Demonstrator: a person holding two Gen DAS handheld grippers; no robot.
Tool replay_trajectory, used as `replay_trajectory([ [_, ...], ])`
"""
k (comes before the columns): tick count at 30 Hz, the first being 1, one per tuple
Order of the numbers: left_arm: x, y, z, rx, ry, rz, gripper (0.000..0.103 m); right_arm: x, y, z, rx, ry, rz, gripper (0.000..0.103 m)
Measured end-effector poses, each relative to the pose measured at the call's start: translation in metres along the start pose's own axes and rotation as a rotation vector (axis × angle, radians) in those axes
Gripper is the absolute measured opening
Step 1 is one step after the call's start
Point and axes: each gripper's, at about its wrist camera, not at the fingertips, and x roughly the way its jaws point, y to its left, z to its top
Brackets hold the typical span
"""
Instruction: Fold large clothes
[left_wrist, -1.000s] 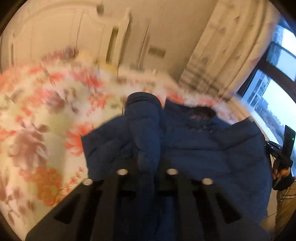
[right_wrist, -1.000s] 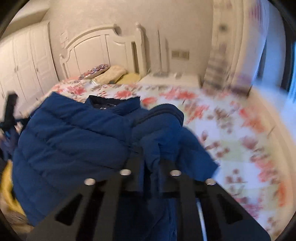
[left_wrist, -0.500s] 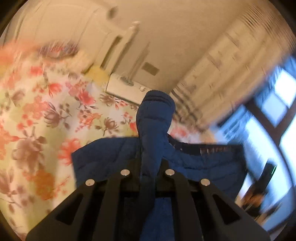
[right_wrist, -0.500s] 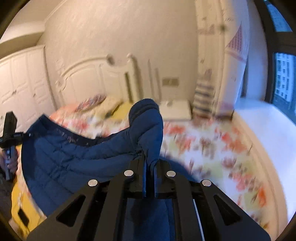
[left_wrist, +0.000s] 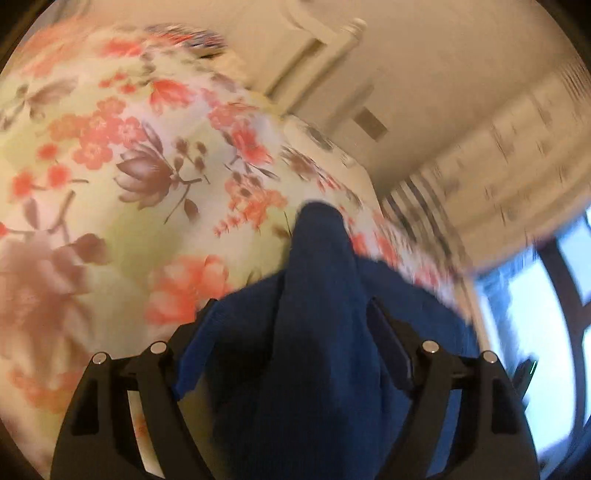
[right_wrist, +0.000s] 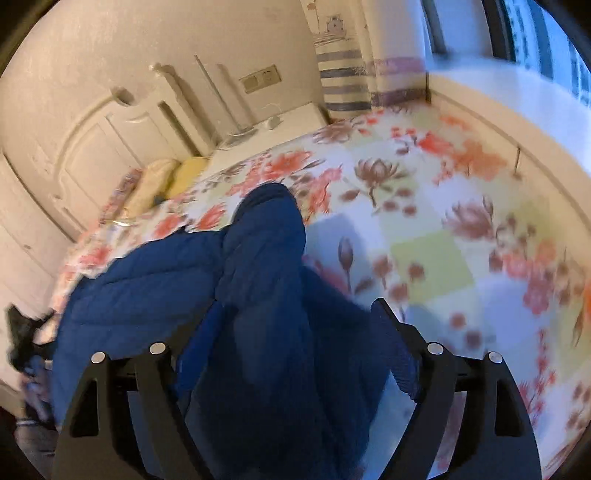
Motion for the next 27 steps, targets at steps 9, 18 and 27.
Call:
replay_trajectory([
  [9,-0.048,-0.001,-0.081,0.263,0.086,-0.078,0.095,-0.083,0.001,-0.067,-0.135,-0.055,0.178,0.087],
  [18,-0.055,-0.002,-0.142,0.256,0.001,-0.098,0.088,-0.11,0.014,-0.169,-0.29,-0.071,0.154,0.069],
  [27,-0.09,-0.014,-0.167,0.21,-0.027,-0.103,0.03,-0.12,0.022,-0.171,-0.306,-0.147,0.127,0.027],
])
